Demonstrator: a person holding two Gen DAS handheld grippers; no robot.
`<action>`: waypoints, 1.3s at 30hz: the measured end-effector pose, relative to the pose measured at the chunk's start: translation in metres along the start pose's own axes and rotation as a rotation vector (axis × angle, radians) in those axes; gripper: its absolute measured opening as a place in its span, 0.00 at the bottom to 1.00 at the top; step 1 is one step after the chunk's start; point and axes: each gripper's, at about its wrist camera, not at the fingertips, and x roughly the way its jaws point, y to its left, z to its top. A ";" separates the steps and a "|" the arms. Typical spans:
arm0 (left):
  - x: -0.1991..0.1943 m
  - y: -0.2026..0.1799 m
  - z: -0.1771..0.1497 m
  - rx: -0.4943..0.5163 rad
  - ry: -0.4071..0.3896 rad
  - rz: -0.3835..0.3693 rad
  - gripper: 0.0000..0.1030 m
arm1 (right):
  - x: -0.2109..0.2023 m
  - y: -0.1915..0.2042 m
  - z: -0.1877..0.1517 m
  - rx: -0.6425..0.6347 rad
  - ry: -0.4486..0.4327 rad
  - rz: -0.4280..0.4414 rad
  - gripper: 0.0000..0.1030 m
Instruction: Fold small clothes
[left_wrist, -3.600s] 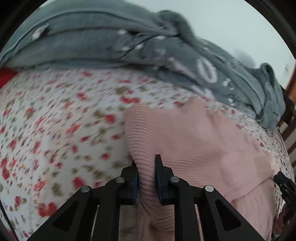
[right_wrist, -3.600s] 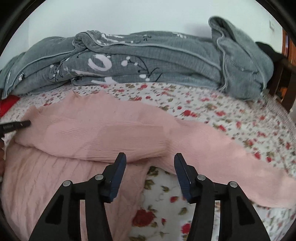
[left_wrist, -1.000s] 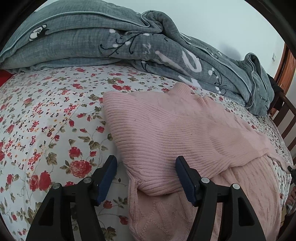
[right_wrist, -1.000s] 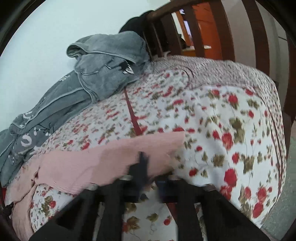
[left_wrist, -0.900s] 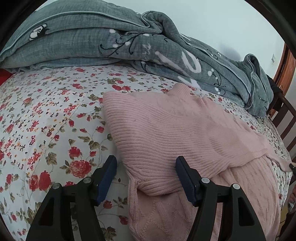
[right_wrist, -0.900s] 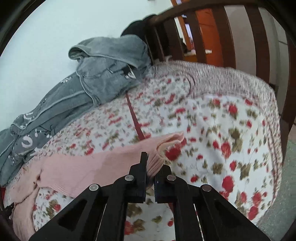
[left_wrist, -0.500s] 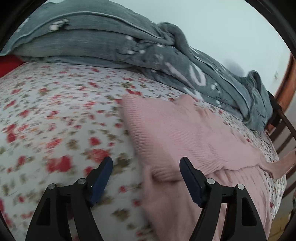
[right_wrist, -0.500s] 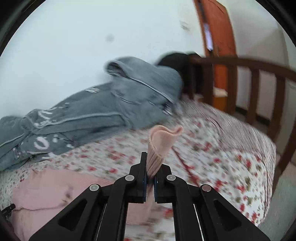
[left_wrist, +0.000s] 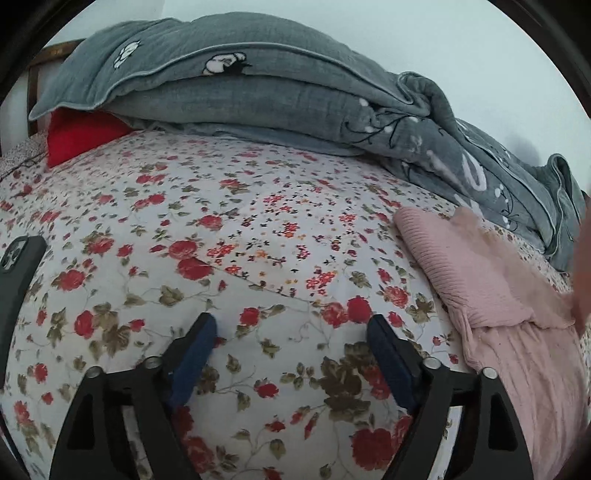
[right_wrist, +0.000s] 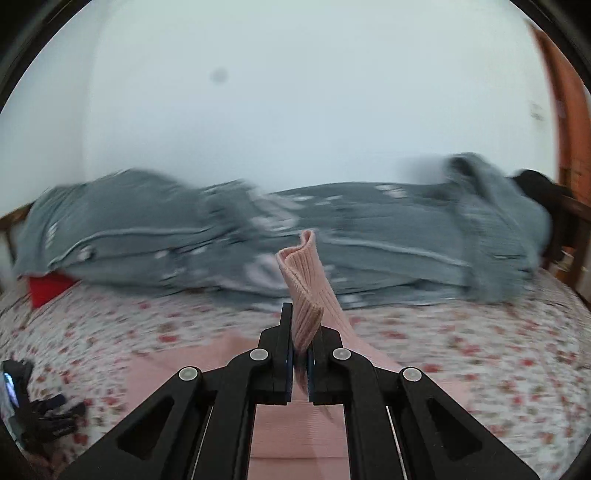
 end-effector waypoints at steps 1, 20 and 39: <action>0.001 -0.003 0.000 0.020 0.003 0.011 0.84 | 0.010 0.023 -0.003 -0.014 0.018 0.034 0.05; 0.002 0.000 0.000 -0.016 -0.004 -0.051 0.86 | 0.119 0.184 -0.106 -0.215 0.361 0.270 0.21; -0.021 -0.055 0.019 0.026 -0.006 -0.270 0.83 | 0.028 -0.072 -0.117 -0.188 0.253 0.016 0.63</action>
